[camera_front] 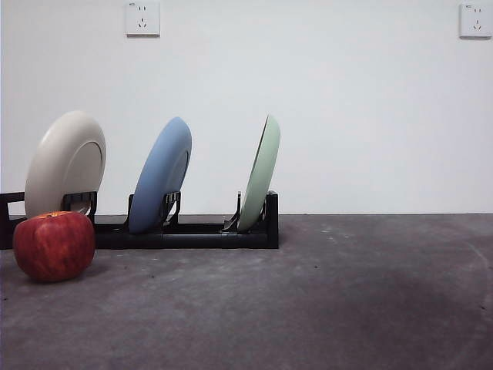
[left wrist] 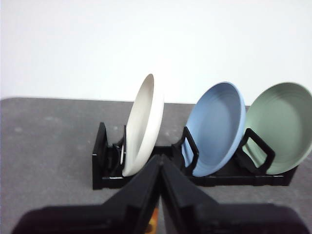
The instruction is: Take the blue plate from the plate rack,put the plate on the table,take the apple from the table,put the apple in the plate
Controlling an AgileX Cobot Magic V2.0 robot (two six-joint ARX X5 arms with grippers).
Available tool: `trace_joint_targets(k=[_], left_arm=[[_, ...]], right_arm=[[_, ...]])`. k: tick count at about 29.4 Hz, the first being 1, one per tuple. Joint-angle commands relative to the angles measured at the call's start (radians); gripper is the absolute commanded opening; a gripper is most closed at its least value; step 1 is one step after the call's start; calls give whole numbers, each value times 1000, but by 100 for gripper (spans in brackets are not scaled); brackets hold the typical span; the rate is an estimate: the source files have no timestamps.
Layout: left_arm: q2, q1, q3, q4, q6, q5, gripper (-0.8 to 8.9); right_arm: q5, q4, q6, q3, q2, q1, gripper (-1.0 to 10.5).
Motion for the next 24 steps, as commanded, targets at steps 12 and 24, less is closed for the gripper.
trace_joint_targets(k=[12, 24], left_arm=[[472, 3, 480, -288, -61, 5, -4], [916, 2, 883, -439, -57, 294, -5]], right_arm=[[0, -439, 7, 490, 458, 1, 0], [-273, -586, -115, 742, 804, 1, 0]])
